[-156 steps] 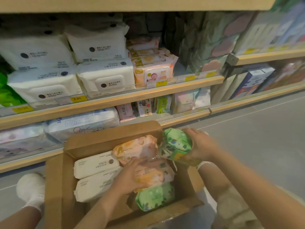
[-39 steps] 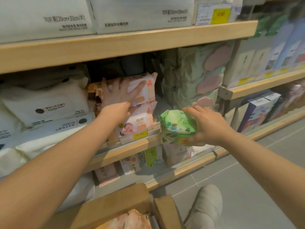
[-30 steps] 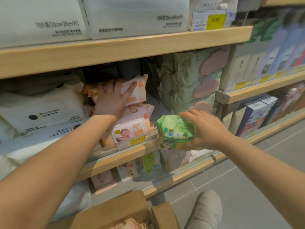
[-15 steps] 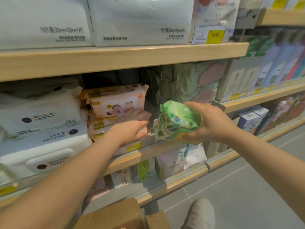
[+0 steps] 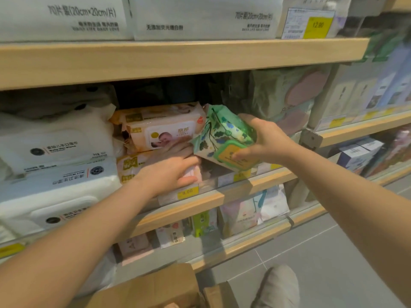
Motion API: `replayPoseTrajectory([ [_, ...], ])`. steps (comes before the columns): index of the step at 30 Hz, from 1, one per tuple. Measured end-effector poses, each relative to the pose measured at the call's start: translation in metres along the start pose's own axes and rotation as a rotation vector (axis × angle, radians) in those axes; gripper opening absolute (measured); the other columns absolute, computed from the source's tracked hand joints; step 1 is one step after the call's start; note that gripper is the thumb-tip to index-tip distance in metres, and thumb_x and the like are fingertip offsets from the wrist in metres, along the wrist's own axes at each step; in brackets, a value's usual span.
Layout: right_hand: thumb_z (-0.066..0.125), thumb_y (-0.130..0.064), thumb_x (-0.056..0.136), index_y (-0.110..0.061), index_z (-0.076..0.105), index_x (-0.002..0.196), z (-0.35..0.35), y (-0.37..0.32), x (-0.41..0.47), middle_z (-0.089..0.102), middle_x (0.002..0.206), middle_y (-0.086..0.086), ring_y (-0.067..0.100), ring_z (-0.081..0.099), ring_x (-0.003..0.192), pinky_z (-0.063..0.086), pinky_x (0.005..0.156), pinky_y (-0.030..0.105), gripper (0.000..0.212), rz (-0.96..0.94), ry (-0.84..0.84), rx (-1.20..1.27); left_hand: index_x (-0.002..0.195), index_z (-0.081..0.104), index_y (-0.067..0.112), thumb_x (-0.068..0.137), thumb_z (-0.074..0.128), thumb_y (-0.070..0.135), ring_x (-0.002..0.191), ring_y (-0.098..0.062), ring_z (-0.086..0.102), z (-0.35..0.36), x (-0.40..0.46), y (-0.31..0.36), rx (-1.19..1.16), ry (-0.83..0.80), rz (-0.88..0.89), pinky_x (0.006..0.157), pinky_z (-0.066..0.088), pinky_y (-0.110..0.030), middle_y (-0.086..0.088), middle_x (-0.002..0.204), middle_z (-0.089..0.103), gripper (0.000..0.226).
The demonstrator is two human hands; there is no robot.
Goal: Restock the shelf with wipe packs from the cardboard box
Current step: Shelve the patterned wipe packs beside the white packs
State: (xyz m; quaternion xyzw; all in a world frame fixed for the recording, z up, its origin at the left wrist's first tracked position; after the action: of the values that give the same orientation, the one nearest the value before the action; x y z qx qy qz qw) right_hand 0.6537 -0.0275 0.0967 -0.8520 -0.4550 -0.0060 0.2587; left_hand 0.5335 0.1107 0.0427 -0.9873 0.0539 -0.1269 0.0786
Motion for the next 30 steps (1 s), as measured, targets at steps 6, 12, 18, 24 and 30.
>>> replayPoseTrajectory([
  [6,0.085,-0.036,0.064,-0.022,0.028,0.145,-0.003,-0.004,0.001,0.05,0.135,0.002,0.021,0.048,0.121,0.042,0.093,0.035,0.1,-0.058,0.046,-0.085,0.13,0.03,0.027,0.087,0.058,0.045,0.102,-0.024,0.058,0.013,-0.007,-0.01,-0.239,-0.056,-0.191,0.072,0.046,-0.032,-0.004,0.115,0.057,0.055],
  [12,0.085,-0.03,0.065,-0.019,0.027,0.145,0.014,0.001,0.001,0.049,0.132,0.004,0.021,0.046,0.119,0.039,0.091,0.029,0.099,-0.037,-0.018,-0.066,0.138,0.011,0.025,0.085,0.06,0.047,0.086,-0.024,0.054,0.015,-0.012,-0.015,-0.261,-0.084,-0.314,0.065,0.04,-0.031,-0.008,0.099,0.057,0.076],
  [18,0.084,-0.03,0.065,-0.022,0.024,0.147,0.019,0.001,0.008,0.054,0.123,0.003,0.022,0.052,0.104,0.04,0.077,0.028,0.102,-0.096,-0.088,-0.269,0.144,0.025,0.038,0.09,0.054,0.042,0.105,-0.02,0.055,0.012,-0.005,-0.009,-0.26,-0.06,-0.202,0.078,0.042,-0.03,-0.001,0.125,0.054,0.061],
  [24,0.086,-0.029,0.062,-0.021,0.043,0.133,0.018,0.005,0.012,0.048,0.095,-0.008,0.015,0.048,0.085,0.035,0.069,0.024,0.083,-0.087,-0.101,-0.284,0.14,0.03,0.039,0.087,0.057,0.043,0.099,-0.019,0.057,0.012,-0.007,-0.009,-0.272,-0.035,-0.201,0.076,0.049,-0.034,0.001,0.133,0.042,0.06],
  [30,0.089,-0.029,0.057,-0.026,0.029,0.143,0.024,0.014,0.017,0.055,0.121,-0.001,0.017,0.054,0.099,0.046,0.078,0.027,0.105,-0.106,-0.11,-0.191,0.145,0.027,0.034,0.088,0.058,0.039,0.126,-0.016,0.047,0.008,-0.008,-0.004,-0.273,-0.02,-0.157,0.099,0.043,-0.035,0.007,0.142,0.045,0.065],
])
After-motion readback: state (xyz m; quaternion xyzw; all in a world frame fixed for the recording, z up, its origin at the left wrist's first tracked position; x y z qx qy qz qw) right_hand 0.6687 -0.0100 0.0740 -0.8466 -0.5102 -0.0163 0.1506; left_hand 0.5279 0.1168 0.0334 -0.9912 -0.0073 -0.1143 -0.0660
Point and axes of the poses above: each hand's wrist, its own x-axis towards the middle knuckle, its own z-axis out of the palm, y = z × x, the point moved 8 cm from there along x, towards the middle knuckle
